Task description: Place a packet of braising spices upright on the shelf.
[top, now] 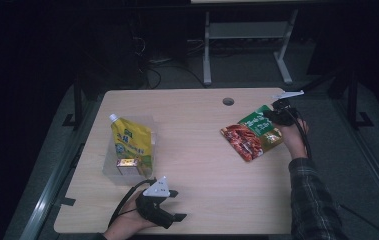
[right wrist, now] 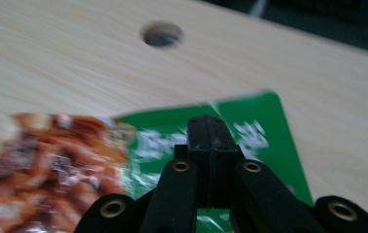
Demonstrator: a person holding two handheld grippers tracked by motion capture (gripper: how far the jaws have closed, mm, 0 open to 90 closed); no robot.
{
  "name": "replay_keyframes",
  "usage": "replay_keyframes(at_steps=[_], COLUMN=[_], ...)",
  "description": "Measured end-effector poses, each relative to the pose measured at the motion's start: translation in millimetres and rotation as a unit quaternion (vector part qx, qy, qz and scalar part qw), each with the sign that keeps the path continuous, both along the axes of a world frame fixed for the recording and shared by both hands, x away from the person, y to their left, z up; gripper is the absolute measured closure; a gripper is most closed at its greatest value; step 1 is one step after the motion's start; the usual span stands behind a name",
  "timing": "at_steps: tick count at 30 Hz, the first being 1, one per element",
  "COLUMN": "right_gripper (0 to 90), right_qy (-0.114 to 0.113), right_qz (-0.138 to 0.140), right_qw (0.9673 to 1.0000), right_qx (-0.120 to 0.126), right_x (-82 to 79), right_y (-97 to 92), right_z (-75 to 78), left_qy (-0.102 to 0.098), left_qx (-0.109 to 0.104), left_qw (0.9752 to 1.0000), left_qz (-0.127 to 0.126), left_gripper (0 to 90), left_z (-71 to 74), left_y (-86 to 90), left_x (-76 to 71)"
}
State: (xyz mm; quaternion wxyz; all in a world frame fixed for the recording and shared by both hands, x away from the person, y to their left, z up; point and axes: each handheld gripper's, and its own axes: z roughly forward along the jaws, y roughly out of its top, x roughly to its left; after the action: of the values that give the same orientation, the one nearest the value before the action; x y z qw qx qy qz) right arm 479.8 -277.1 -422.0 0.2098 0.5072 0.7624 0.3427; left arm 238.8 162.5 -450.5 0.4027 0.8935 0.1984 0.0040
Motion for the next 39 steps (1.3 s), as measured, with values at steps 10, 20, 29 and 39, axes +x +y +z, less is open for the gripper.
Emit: replay_keyframes(at_steps=[10, 20, 29, 39], right_gripper=[90.0, 90.0, 90.0, 90.0], right_qy=[0.029, 0.067, 0.063, 0.042], right_qz=[-0.068, -0.091, -0.089, -0.038], right_qw=[0.9971, 0.9931, 0.9932, 0.9955], right_qx=[-0.016, -0.030, -0.041, -0.076], right_x=[20.3, 29.1, 28.6, 30.3], right_y=[-34.0, -35.9, -36.9, -9.9], right_z=[-23.9, -41.7, -44.8, -45.8], left_qy=[0.003, 0.002, 0.003, 0.004], left_qx=[0.000, 0.001, 0.001, 0.002], left_qw=[1.0000, 1.0000, 1.0000, 1.0000], left_qz=[0.002, 0.002, 0.001, -0.002], left_gripper=[21.4, 21.5, 21.5, 21.6], left_z=[-0.5, -0.7, -0.7, -1.1], left_y=[1.0, 0.9, 0.9, -0.6], left_x=[-0.1, -1.2, -1.5, -2.5])
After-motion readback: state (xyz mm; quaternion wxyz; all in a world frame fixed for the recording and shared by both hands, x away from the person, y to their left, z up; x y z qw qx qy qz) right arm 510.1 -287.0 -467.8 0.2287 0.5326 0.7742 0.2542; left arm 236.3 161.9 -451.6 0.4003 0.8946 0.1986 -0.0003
